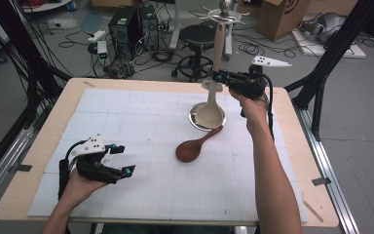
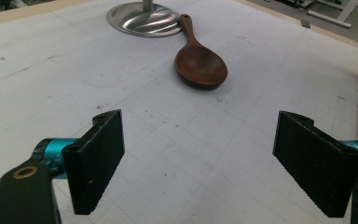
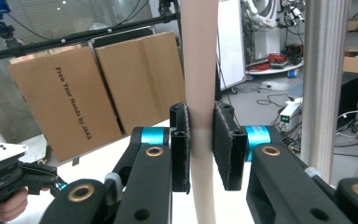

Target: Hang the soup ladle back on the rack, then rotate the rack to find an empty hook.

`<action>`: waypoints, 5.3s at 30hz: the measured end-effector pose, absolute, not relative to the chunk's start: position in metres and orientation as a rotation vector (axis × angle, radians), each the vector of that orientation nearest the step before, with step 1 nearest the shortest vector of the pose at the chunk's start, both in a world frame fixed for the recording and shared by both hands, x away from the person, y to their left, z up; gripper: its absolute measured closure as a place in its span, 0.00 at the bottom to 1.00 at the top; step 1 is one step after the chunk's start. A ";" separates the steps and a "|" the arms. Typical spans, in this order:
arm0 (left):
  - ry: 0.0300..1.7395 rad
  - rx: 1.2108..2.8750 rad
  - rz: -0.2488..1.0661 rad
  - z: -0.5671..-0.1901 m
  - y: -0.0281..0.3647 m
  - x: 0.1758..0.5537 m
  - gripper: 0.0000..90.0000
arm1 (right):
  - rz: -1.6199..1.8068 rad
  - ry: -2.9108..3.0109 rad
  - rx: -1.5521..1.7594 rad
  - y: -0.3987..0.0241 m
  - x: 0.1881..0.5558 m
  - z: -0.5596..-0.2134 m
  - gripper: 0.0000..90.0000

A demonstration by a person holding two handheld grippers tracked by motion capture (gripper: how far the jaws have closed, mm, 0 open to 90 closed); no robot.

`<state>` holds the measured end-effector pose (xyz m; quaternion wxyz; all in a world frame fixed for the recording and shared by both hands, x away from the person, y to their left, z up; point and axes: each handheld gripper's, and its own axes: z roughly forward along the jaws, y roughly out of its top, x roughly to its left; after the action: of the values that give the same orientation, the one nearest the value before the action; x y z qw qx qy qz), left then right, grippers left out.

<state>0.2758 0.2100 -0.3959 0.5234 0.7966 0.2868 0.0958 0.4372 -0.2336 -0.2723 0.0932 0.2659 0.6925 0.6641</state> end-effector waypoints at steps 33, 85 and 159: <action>0.694 1.900 0.240 -0.395 0.212 0.276 0.19 | 1.700 2.140 0.803 -0.239 0.413 -0.257 0.76; 0.693 1.894 0.243 -0.394 0.216 0.275 0.19 | 1.832 2.077 0.694 -0.248 0.434 -0.167 1.00; 0.699 1.896 0.243 -0.394 0.215 0.275 0.19 | 1.752 1.997 0.772 -0.260 0.428 -0.162 1.00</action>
<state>0.2754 0.2150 -0.3944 0.5254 0.7926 0.2922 0.1018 0.4278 -0.2596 -0.1616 0.1864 0.2740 0.7092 0.6222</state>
